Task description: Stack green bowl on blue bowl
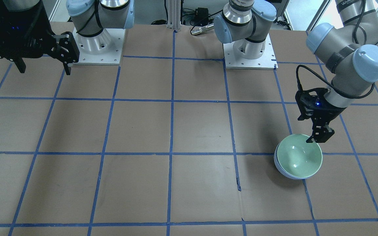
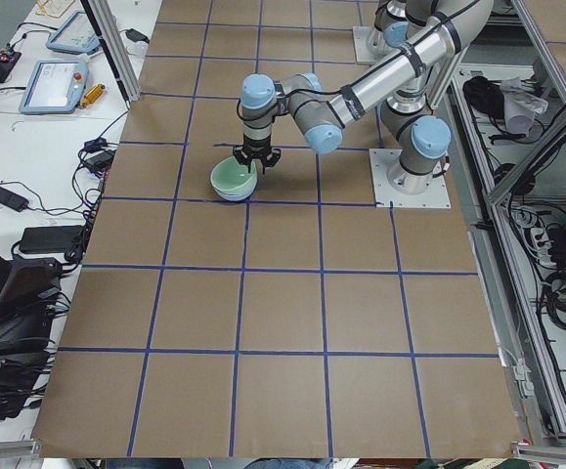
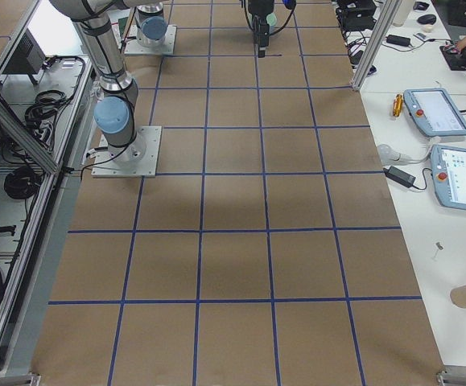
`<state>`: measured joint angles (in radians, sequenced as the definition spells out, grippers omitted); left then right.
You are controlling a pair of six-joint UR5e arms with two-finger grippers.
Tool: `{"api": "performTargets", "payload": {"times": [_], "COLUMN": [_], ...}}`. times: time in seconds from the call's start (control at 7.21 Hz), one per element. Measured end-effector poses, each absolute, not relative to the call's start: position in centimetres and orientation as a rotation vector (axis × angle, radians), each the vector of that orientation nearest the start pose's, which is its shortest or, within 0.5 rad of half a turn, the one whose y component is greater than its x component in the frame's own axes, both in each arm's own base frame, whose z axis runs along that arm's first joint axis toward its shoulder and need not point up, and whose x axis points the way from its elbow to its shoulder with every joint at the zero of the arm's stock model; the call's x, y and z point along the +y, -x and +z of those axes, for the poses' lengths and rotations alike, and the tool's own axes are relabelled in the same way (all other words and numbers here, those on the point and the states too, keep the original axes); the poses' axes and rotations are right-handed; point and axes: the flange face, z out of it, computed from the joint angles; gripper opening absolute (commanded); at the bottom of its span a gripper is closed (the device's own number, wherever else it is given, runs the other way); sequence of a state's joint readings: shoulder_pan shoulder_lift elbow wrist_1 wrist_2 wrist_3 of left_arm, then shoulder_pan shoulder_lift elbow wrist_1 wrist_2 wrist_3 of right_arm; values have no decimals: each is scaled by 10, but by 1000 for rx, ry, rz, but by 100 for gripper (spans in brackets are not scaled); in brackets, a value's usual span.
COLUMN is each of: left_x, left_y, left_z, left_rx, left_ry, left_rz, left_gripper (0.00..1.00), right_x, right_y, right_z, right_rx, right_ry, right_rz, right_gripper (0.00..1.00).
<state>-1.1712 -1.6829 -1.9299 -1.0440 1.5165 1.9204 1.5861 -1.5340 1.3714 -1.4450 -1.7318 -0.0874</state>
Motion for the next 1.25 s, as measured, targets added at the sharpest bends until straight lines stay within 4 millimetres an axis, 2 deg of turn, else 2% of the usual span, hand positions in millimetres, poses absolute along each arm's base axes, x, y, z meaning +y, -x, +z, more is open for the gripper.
{"api": "performTargets", "payload": {"times": [0.14,0.28,0.42,0.69,0.83,1.25], "left_x": [-522,-527,-529,-521,-513,-495], "left_y": [-55,-34,-5,53,74,110], "left_z": [332,359,388,426,438,456], "left_rx": [2306,2391,2472,2623,2736,3004], "left_ry": [-2117,-2065,-2004,-1823,-1640,-1049], "left_rz": [-118,-107,-89,-72,-77,-88], "left_gripper": [100,100,100,100,100,100], "right_x": [-504,-504,-504,-504,-504,-504], "right_y": [-125,-125,-125,-125,-125,-125], "right_z": [556,556,556,556,556,556], "right_rx": [3299,3299,3299,3299,3299,3299], "right_ry": [165,165,165,165,165,165], "right_rz": [-51,-51,-51,-51,-51,-51], "right_gripper": [100,100,100,100,100,100]}}
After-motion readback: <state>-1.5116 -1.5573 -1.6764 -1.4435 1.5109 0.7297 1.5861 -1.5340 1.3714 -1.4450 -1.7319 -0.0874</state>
